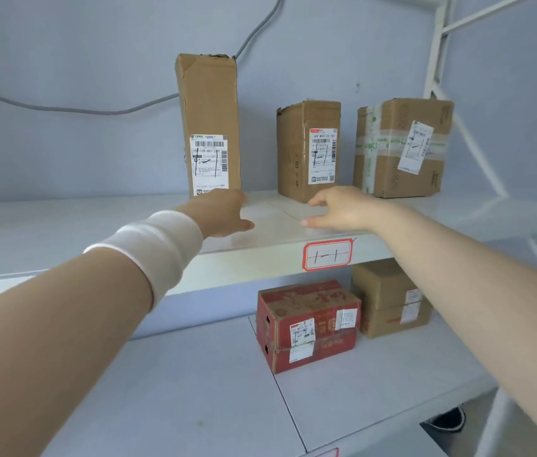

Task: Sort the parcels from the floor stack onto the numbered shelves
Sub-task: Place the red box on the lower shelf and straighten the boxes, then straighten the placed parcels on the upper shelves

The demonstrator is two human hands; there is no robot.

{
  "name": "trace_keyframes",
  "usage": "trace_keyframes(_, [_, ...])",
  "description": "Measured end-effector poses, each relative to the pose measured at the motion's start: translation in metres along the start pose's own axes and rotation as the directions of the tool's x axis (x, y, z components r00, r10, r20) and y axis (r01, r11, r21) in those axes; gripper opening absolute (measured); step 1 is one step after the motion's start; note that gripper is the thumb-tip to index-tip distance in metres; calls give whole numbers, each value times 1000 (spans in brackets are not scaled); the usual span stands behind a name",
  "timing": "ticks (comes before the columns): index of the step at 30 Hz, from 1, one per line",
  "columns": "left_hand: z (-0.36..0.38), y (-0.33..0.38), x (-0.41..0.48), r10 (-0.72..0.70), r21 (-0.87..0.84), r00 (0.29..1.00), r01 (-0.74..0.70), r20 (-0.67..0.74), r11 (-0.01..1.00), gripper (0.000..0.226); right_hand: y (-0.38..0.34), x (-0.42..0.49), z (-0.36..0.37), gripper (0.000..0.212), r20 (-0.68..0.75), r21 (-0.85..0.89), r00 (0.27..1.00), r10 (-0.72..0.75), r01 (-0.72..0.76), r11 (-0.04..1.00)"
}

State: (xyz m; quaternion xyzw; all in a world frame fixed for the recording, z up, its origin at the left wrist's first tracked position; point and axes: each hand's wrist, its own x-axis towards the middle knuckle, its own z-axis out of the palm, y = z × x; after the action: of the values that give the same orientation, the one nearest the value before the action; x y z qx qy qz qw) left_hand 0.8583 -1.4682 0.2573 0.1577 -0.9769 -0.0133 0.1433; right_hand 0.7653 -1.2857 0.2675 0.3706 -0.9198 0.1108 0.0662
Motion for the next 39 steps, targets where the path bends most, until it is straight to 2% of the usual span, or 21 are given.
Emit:
trace_keyframes(10, [-2,132,-38,266,-49,964,-265,5,963,58,62,-121,-24,64,-50,9,982,181,-181,983])
trace_keyframes(15, [24,214,-63,350,-117,934,-342,66,933,57,111,-193,-21,63,-33,28,961,276,-275,961])
trace_keyframes(19, [63,281,-98,458,-125,879,-444,130,887,52,153,-265,-4,59,14,59,921,389,-389,919])
trace_keyframes(24, [133,356,-148,570,-141,781,-553,256,821,56,210,-363,47,58,81,59,855,513,-517,854])
trace_keyframes(29, [206,425,-204,678,-214,639,-651,364,728,50,250,-454,109,51,149,90,753,641,-656,749])
trace_keyframes(35, [290,493,-258,768,-330,415,-727,488,602,50,289,-537,165,51,218,47,552,805,-830,556])
trace_keyframes(39, [342,524,-292,795,-383,286,-756,536,530,46,299,-576,201,48,235,78,410,881,-912,403])
